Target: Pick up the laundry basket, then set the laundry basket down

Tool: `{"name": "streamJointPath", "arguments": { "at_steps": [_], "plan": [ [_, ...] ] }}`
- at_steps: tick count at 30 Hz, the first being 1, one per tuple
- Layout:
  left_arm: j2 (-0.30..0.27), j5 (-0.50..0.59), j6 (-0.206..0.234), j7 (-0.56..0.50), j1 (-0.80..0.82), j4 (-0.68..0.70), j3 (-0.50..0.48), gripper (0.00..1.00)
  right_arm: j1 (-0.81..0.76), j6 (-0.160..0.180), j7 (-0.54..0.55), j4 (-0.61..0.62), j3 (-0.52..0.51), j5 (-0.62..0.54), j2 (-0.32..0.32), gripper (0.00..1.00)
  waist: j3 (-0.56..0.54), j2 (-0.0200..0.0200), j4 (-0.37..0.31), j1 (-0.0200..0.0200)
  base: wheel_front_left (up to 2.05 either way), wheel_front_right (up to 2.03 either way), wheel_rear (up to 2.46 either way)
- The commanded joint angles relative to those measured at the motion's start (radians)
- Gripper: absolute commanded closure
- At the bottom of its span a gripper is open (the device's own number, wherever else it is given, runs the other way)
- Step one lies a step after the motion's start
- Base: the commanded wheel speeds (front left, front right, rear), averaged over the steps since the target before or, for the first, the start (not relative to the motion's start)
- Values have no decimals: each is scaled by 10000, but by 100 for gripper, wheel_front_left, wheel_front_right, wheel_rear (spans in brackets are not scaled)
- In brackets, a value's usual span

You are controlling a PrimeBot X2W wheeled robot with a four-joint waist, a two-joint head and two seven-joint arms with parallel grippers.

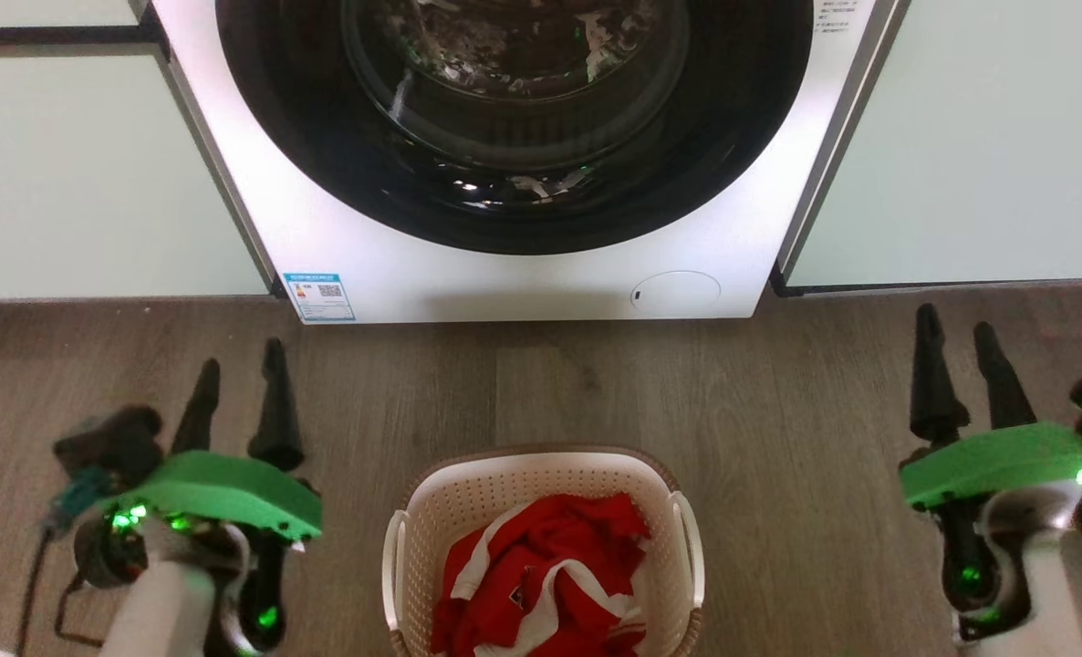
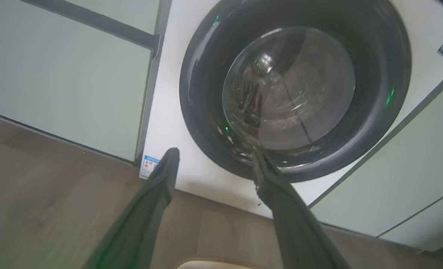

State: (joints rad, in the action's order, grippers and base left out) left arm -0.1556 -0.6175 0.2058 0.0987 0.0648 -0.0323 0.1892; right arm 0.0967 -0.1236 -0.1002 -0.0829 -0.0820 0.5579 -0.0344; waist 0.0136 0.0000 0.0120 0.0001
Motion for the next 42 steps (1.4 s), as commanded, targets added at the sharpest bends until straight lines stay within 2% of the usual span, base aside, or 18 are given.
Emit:
{"name": "streamJointPath", "arguments": {
  "at_steps": [1, 9, 17, 23, 27, 30, 33, 39, 42],
  "plan": [
    [-291, 338, 145, 139, 577, 281, -55, 0, 483, -43, -141, 446, 211, -420, -111, 0, 2, 0, -6, 0, 0, 0, 0],
    [-646, 972, 679, 376, 626, -304, 934, 0, 401, -47, -375, 202, 577, -1724, -118, 0, -10, 0, -27, 0, 0, 0, 0],
    [-773, 1606, 714, 613, 778, -442, 1434, 0, 451, -52, -610, -169, 737, -2619, -126, 0, -7, 0, -70, 0, 0, 0, 0],
    [-865, 2561, 1294, 791, 1027, 463, 1435, 0, 610, -55, -785, 99, 667, -3119, -131, 0, 34, 0, -82, 0, 0, 0, 0],
    [-1119, 3499, 1968, 938, 1214, 1264, 1674, 0, 793, -58, -931, 950, 543, -3700, -136, 0, 82, 0, -85, -1, 0, 0, 0],
    [-1204, 3741, 2308, 1027, 1194, 1431, 1863, 0, 749, -60, -1019, 1129, 518, -3892, -139, 0, 86, 0, -79, -1, 0, 0, 0],
    [-1259, 3864, 2406, 1086, 1148, 1354, 1979, 0, 681, -61, -1078, 1065, 581, -4144, -141, 0, 86, 0, -80, -1, 0, 0, 0],
    [-1415, 4454, 2283, 1265, 1066, 868, 2564, 0, 504, -64, -1254, 537, 717, -4257, -146, 0, 51, 0, -92, -1, 0, 0, 0],
    [-1421, 4743, 2299, 1354, 991, 678, 2752, 0, 418, -66, -1342, 280, 779, -4697, -149, 0, 42, 0, -94, -1, 0, 0, 0]
  ]
}}
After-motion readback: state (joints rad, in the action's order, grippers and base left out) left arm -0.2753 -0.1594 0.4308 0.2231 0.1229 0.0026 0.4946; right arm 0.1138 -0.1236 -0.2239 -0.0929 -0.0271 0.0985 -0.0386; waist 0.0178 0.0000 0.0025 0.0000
